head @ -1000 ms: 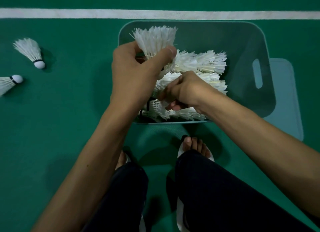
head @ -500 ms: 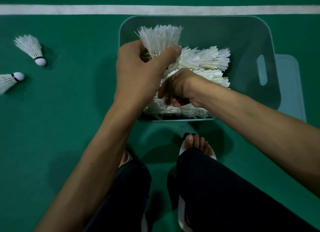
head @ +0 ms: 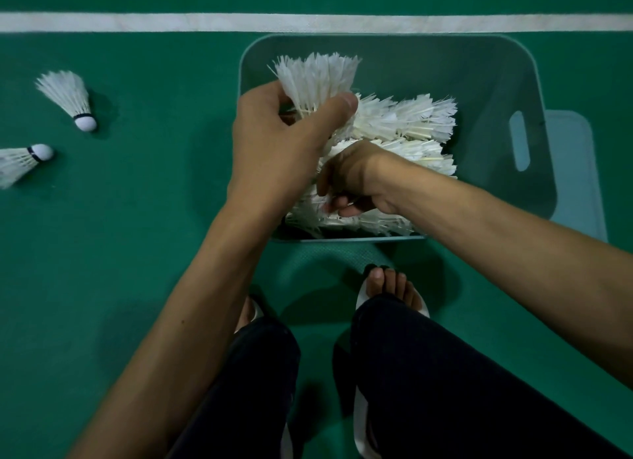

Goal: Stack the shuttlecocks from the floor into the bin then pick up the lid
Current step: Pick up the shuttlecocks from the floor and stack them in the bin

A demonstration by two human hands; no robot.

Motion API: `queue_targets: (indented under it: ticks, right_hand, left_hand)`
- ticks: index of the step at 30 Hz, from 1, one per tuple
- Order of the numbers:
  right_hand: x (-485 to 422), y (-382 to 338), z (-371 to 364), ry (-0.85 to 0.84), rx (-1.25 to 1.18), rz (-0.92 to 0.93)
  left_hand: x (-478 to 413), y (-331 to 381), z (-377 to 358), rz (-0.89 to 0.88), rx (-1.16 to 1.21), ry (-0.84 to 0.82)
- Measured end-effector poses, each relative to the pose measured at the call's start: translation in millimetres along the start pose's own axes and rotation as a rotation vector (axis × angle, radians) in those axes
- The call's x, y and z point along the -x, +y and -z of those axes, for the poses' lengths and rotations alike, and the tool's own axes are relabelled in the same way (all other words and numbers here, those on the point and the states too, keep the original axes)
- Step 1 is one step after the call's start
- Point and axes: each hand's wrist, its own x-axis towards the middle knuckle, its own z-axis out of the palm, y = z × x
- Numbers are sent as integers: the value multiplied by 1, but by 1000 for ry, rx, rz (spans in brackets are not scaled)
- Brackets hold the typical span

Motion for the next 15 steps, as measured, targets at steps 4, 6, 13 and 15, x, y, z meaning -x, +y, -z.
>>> queue_targets:
  ticks: [4, 6, 13, 15]
  right_hand:
    - [4, 0, 6, 6, -78, 17]
    - [3, -1, 2, 10, -62, 4]
    - [0, -7, -11, 11, -11, 5]
    - [5, -9, -8, -9, 4, 9]
  left_hand:
    - [1, 0, -1, -2, 5, -2]
    - [2, 1, -2, -2, 2, -1]
    - [2, 0, 1, 6, -22, -11]
    - [1, -1, 2, 10, -19, -1]
